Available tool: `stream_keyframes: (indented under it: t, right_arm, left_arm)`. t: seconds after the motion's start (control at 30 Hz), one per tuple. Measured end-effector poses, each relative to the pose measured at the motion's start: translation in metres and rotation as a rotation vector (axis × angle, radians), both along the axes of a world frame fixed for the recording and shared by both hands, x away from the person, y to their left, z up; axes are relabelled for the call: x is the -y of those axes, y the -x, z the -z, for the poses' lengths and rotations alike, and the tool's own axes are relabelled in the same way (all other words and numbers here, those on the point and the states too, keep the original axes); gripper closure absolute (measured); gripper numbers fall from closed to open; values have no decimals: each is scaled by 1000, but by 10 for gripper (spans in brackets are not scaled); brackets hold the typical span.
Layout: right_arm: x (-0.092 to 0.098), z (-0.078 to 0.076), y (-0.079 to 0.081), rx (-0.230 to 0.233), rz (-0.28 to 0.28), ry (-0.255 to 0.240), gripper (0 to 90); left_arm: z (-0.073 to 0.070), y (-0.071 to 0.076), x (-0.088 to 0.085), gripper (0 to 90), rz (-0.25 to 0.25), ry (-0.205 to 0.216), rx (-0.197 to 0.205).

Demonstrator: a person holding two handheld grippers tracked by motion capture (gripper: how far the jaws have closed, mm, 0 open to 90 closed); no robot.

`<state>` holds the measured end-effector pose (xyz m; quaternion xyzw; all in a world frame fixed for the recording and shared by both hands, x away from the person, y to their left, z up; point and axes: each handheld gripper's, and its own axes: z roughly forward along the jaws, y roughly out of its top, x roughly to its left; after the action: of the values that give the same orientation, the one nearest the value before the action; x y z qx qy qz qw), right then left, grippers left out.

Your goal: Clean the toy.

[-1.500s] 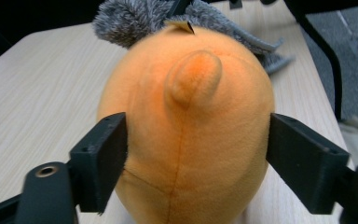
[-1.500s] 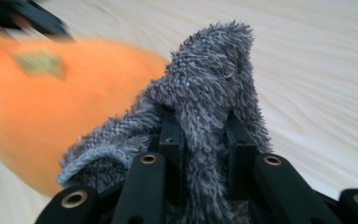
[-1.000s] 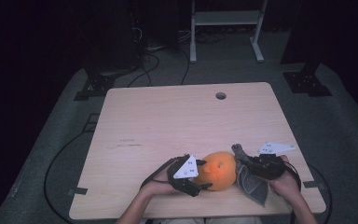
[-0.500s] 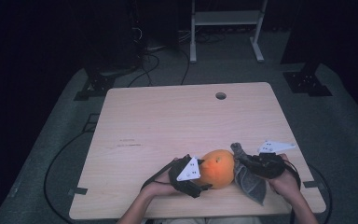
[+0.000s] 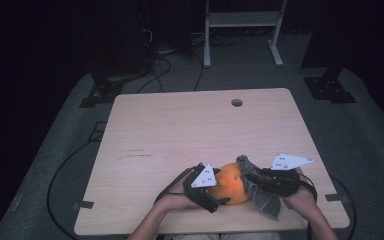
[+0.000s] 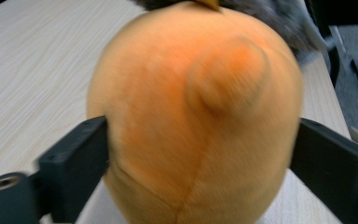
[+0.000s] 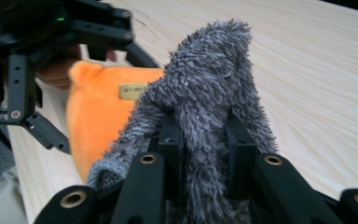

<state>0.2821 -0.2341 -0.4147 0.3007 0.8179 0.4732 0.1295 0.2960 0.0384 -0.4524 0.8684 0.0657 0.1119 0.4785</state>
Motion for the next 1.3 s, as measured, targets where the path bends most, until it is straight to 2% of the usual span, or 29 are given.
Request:
stream_keyframes:
  t: [0.1, 0.17, 0.23, 0.3, 0.33, 0.47, 0.53, 0.6, 0.7, 0.77, 0.8, 0.9, 0.97, 1.03, 1.1, 1.2, 1.27, 1.3]
  right_arm:
    - [11, 6, -8, -30, 35, -8, 719]
    - [21, 15, -18, -71, 94, 21, 719]
    - [26, 20, -19, -87, 117, 51, 720]
    - [27, 17, -16, -81, 116, 46, 722]
    - [26, 13, -14, -63, 110, 39, 722]
    - [14, -8, -4, 6, 35, -6, 720]
    - [6, -10, -1, 22, 10, 4, 720]
    - [4, -5, -2, 13, 15, 20, 722]
    - [11, 3, -7, -27, 39, 5, 723]
    - [14, 4, -7, -31, 42, 2, 723]
    - [15, 4, -6, -27, 43, 9, 723]
    - [18, 5, -7, -20, 70, 42, 723]
    - [23, 3, -9, -25, 89, 38, 725]
    - [26, -6, -6, -5, 101, 20, 726]
    - [23, -22, 2, 45, 84, -2, 727]
    - [7, -45, 16, 113, 6, -63, 729]
    - [-6, -51, 21, 139, -26, -50, 729]
    - [-11, -51, 21, 138, -32, -44, 729]
  left_arm:
    - [0, 1, -1, 161, 12, -2, 10]
    - [0, 2, -2, 162, 26, -11, 20]
    - [0, 4, -2, 165, 40, -17, 36]
    - [1, 5, -1, 170, 45, -21, 46]
    - [1, 5, -1, 171, 49, -21, 52]
    - [1, 7, -1, 191, 58, -26, 59]
    - [1, 8, -1, 192, 64, -31, 61]
    - [0, 7, -3, 179, 61, -23, 55]
    - [0, 1, -2, 97, 25, -5, 18]
    - [2, 0, 0, 75, 11, 4, -11]
    - [3, 1, 1, 84, 15, 12, -1]
    - [1, 2, 1, 204, -4, 31, 20]
    - [-1, 3, 1, 248, -19, 50, 24]
    - [-5, 3, 1, 289, -35, 84, 16]
    - [-14, 2, 1, 323, -47, 123, 32]
    - [-27, 2, -1, 340, -60, 160, 50]
    - [-30, 3, -4, 343, -63, 175, 45]
    - [-30, 2, -6, 343, -67, 164, 40]
